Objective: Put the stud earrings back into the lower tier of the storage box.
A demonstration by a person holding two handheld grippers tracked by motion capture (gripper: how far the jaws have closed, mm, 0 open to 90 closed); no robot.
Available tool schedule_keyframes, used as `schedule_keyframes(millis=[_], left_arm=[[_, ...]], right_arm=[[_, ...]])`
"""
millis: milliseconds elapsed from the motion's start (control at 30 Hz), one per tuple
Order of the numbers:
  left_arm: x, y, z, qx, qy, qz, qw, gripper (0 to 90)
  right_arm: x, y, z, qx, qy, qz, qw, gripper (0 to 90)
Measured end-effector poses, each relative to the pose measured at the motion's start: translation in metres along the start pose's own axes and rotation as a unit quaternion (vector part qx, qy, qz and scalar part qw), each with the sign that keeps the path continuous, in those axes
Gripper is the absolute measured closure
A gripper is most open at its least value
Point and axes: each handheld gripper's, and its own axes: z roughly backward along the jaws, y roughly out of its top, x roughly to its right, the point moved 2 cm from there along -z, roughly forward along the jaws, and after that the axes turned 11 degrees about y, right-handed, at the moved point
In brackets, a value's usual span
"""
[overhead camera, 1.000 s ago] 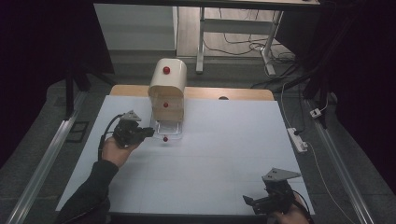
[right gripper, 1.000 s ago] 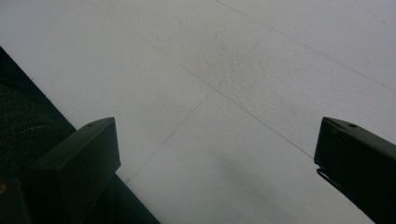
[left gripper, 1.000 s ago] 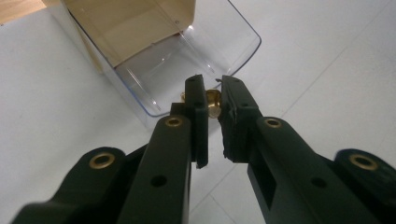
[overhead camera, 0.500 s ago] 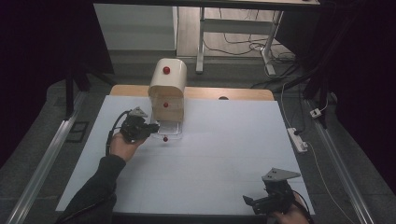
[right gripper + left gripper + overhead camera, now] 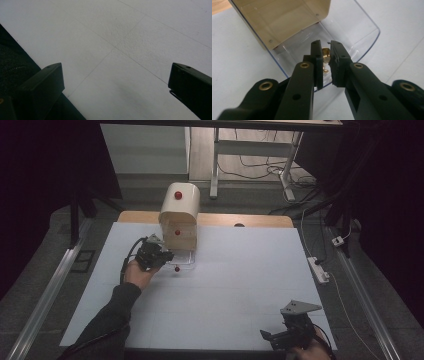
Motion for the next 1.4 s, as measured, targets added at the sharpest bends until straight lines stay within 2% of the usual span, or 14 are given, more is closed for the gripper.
schedule_keyframes(millis=[267, 300, 333, 467, 500, 533, 833, 967, 1167, 1400], left_arm=[[0.000, -0.004, -0.010, -0.015, 0.009, -0.006, 0.9998, 78.1], [0.000, -0.004, -0.010, -0.015, 0.010, -0.007, 0.9998, 71.4], [0.000, -0.004, -0.010, -0.013, 0.013, -0.007, 0.9998, 71.4], [0.000, -0.002, -0.008, -0.007, 0.014, -0.003, 0.9999, 62.1], [0.000, -0.002, -0.007, -0.004, 0.014, 0.000, 0.9999, 57.2], [-0.001, -0.002, -0.007, -0.003, 0.012, 0.001, 0.9999, 57.2], [0.000, 0.003, 0.003, 0.011, 0.006, 0.020, 0.9997, 31.8], [0.003, 0.003, 0.007, 0.011, -0.003, 0.018, 0.9998, 20.4], [0.008, 0.002, 0.014, 0.026, -0.029, 0.023, 0.9990, 13.1], [0.012, -0.002, 0.019, 0.028, -0.049, 0.020, 0.9982, 3.1]], right_arm=[[0.000, 0.000, 0.000, 0.000, 0.000, 0.004, 1.0000, 0.0], [0.000, 0.000, 0.000, 0.000, 0.000, 0.003, 1.0000, 0.0], [0.000, 0.000, 0.000, 0.000, 0.000, 0.003, 1.0000, 0.0], [-0.001, 0.000, 0.000, 0.001, 0.000, 0.004, 1.0000, 0.0], [-0.001, 0.000, 0.000, 0.000, -0.001, 0.006, 1.0000, 0.0], [-0.001, 0.000, 0.000, 0.000, -0.001, 0.006, 1.0000, 0.0], [-0.001, 0.000, 0.001, 0.004, 0.000, 0.006, 1.0000, 0.0], [-0.001, 0.000, 0.001, 0.006, 0.000, 0.006, 1.0000, 0.0], [-0.001, -0.001, 0.002, 0.010, 0.000, 0.004, 0.9999, 0.0], [0.000, -0.001, 0.003, 0.015, 0.001, -0.001, 0.9999, 0.0]])
